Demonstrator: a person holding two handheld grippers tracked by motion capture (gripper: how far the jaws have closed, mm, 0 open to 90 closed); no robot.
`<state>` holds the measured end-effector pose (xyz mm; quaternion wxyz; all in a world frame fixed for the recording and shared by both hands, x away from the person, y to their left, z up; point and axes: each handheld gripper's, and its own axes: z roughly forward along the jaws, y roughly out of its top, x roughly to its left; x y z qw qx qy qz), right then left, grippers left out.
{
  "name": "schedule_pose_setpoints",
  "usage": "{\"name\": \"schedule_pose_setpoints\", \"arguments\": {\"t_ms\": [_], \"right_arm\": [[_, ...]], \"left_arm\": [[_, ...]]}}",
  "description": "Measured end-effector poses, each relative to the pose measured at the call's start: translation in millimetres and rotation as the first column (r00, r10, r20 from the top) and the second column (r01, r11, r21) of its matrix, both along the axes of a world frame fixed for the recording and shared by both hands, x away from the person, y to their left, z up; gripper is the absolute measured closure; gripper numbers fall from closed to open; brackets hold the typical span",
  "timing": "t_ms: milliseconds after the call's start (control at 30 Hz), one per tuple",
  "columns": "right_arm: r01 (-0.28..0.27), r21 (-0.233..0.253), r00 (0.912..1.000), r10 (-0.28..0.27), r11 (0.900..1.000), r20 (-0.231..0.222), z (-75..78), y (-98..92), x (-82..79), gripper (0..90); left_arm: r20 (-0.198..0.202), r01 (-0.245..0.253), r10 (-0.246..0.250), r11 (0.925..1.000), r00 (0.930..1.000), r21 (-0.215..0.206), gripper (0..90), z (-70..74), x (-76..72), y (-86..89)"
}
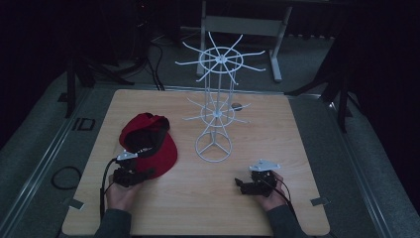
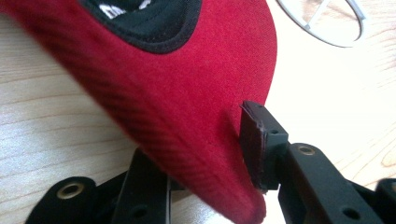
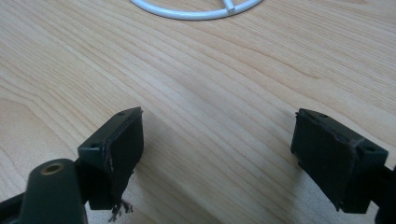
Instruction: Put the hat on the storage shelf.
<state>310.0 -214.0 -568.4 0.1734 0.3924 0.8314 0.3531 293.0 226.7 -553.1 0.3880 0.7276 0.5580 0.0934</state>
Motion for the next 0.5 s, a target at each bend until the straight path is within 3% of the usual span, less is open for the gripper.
{"name": "schedule_pose_setpoints", "arguments": {"t_ms": [500], "right_arm": [[0.000,0.000,1.0000,0.000,1.000,0.000,0.0,0.0,0.0,16.9]], "left_arm": [[0.062,-0.025,0.025,0.9997,0.9977,-0.005,81.1,4.1,-7.0,1.4]]}}
